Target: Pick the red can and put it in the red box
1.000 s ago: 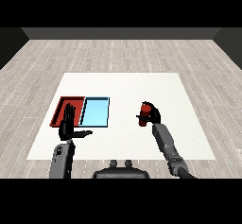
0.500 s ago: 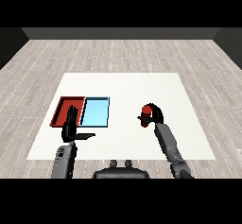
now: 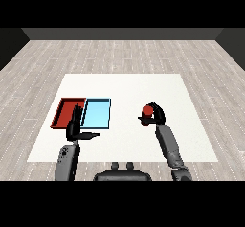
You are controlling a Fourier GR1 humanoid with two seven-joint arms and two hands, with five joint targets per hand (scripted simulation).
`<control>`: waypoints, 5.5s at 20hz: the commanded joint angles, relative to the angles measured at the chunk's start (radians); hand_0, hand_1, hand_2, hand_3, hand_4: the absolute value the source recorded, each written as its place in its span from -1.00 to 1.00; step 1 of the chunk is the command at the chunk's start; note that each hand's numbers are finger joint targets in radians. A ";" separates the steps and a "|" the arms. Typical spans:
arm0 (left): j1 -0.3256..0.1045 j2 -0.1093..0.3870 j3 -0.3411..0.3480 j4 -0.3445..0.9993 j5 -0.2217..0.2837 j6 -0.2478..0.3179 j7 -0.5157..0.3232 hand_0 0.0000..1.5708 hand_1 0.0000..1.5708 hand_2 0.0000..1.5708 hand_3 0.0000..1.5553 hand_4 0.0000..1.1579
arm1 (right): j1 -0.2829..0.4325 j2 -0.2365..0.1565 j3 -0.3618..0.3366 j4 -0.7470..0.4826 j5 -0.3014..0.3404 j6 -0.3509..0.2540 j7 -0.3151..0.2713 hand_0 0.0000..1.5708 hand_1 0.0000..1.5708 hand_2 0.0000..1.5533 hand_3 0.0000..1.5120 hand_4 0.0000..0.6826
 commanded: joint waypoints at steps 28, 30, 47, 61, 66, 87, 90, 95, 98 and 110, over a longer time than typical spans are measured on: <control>-0.229 -0.036 -0.509 0.197 0.091 0.309 0.087 -1.00 -1.00 -1.00 -1.00 -1.00 | 0.025 0.068 0.442 -0.348 -0.113 -0.349 0.100 0.75 0.75 0.81 0.85 0.83; -0.337 -0.036 -0.461 0.298 0.109 0.315 0.056 -1.00 -1.00 -1.00 -1.00 -1.00 | -0.005 0.068 0.383 -0.335 -0.087 -0.310 0.131 0.77 0.77 0.81 0.85 0.79; -0.448 -0.037 -0.521 0.349 0.144 0.385 0.133 -1.00 -1.00 -1.00 -1.00 -1.00 | -0.090 0.068 0.612 -0.363 -0.203 -0.492 0.128 0.84 0.84 0.84 0.83 0.78; -0.490 -0.035 -0.555 0.371 0.124 0.498 0.170 0.15 0.15 0.22 -0.12 0.31 | -0.088 0.067 0.676 -0.352 -0.289 -0.490 0.039 0.95 0.95 0.89 0.86 0.53; -0.473 -0.035 -0.583 0.386 0.149 0.521 0.200 1.00 1.00 0.96 0.87 0.68 | -0.082 0.067 0.643 -0.323 -0.267 -0.452 0.017 0.87 0.87 0.85 0.84 0.56; -0.461 -0.035 -0.589 0.334 0.154 0.606 0.162 1.00 1.00 1.00 0.92 0.97 | -0.060 0.067 0.604 -0.433 -0.226 -0.388 0.083 -1.00 -1.00 -1.00 -1.00 -1.00; -0.460 -0.035 -0.590 0.331 0.152 0.606 0.163 1.00 1.00 1.00 0.92 0.97 | -0.054 0.067 0.598 -0.444 -0.218 -0.382 0.093 -1.00 -1.00 -1.00 -1.00 -1.00; -0.462 -0.035 -0.586 0.295 0.103 0.633 0.209 1.00 1.00 1.00 0.91 0.98 | -0.090 0.067 0.591 -0.455 -0.197 -0.414 0.127 -1.00 -1.00 -1.00 -1.00 -1.00; -0.420 -0.035 -0.554 0.316 0.099 0.596 0.136 1.00 1.00 1.00 0.90 0.99 | -0.045 0.053 0.533 -0.482 -0.123 -0.349 0.148 -1.00 -1.00 -1.00 -1.00 -1.00; -0.313 0.004 -0.532 0.293 0.112 0.551 0.117 1.00 1.00 1.00 0.90 0.93 | -0.039 -0.063 0.362 -0.803 -0.088 -0.418 0.285 -1.00 -1.00 -1.00 -1.00 -1.00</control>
